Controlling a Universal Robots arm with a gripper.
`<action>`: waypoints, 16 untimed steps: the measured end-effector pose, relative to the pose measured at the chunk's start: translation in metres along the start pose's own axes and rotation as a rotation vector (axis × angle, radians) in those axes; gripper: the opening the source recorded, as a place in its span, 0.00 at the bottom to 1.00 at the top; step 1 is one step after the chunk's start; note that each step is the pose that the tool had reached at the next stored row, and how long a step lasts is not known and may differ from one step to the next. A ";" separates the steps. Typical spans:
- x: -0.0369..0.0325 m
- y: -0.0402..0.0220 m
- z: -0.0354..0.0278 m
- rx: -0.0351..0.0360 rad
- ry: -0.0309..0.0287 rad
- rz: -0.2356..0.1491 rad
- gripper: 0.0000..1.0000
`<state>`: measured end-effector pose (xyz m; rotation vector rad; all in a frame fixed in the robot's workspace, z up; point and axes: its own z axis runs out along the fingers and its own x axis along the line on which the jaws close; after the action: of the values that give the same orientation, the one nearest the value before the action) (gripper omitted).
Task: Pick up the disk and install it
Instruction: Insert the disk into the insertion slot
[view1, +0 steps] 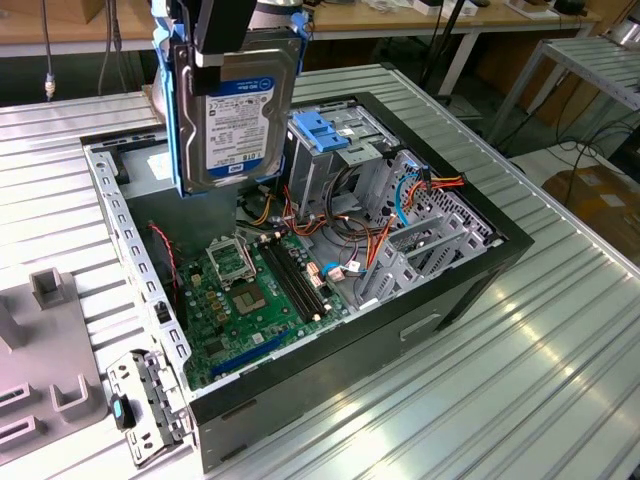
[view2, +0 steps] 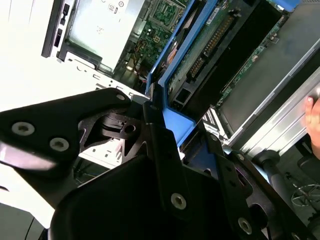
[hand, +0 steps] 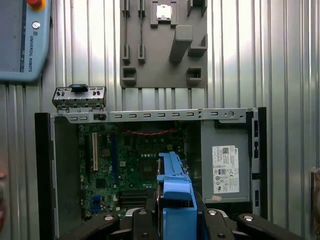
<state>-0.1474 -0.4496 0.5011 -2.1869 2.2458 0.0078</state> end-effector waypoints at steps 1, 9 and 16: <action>0.0002 -0.0001 0.0000 -0.0001 0.0001 0.000 0.37; 0.0059 -0.0010 0.0001 0.0000 0.0000 0.000 0.37; 0.0118 -0.0019 0.0002 0.0000 0.0000 0.000 0.37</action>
<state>-0.1458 -0.4615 0.5007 -2.1871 2.2457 0.0078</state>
